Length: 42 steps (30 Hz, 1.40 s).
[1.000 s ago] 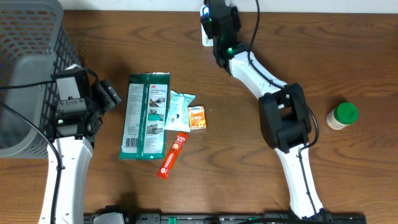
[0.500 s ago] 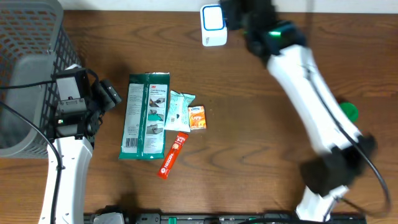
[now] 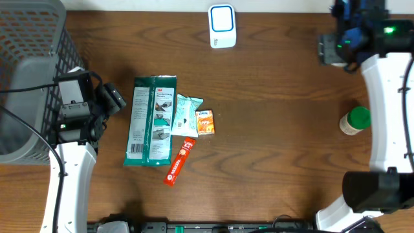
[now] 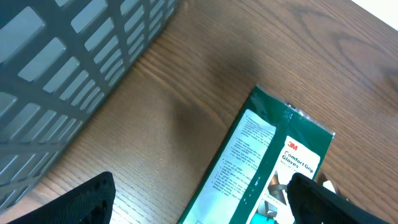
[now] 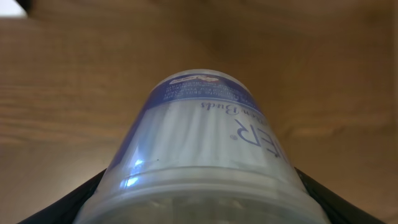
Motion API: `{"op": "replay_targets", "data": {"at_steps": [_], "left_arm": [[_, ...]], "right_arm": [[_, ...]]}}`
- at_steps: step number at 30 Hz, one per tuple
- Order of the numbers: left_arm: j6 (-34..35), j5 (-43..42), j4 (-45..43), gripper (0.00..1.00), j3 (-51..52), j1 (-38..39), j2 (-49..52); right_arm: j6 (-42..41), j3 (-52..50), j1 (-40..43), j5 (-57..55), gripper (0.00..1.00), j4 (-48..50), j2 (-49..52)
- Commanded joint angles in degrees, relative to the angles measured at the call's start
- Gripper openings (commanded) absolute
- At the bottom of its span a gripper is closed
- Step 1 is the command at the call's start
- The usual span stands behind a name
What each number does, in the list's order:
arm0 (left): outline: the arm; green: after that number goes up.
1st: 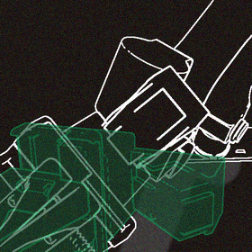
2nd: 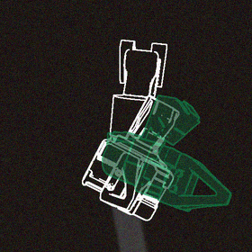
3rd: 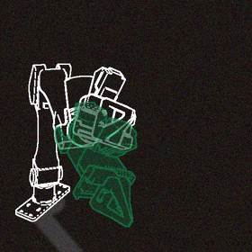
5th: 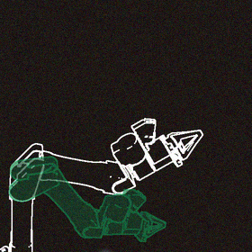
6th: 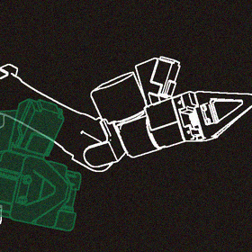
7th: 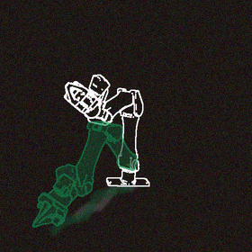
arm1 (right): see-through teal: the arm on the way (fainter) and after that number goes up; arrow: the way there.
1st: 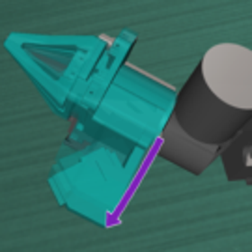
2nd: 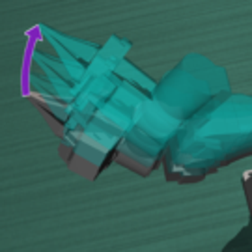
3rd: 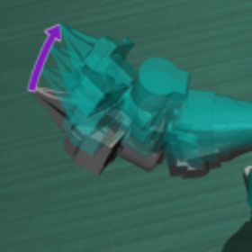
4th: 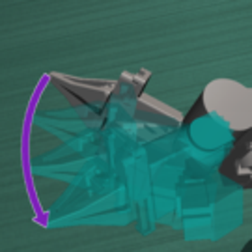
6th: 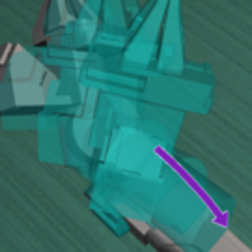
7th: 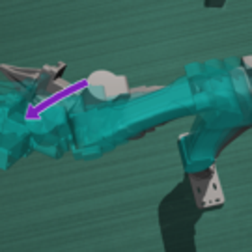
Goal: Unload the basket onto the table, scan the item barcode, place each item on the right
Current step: 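Carry the tub right toward the table's right edge, then lower the cotton-bud tub at the right edge and open the right gripper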
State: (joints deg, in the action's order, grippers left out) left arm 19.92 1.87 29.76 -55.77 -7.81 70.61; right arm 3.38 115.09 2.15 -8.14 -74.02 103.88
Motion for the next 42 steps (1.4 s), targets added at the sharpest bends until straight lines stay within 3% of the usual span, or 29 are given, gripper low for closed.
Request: {"op": "replay_targets", "data": {"at_steps": [1,14,22,42], "left_arm": [[0.3,0.7,0.0,0.88,-1.5,-0.2,-0.5],[0.3,0.7,0.0,0.88,-1.5,-0.2,-0.5],[0.3,0.7,0.0,0.88,-1.5,-0.2,-0.5],[0.3,0.7,0.0,0.88,-1.5,-0.2,-0.5]], "right_arm": [[-0.4,-0.8,4.0,8.0,0.01,-1.7,2.5],[-0.3,-6.4,8.3,8.9,0.01,0.3,16.3],[-0.3,-6.5,8.3,3.5,0.01,-1.7,23.9],[-0.3,-7.1,11.2,-6.2,0.05,-6.0,26.7]]}}
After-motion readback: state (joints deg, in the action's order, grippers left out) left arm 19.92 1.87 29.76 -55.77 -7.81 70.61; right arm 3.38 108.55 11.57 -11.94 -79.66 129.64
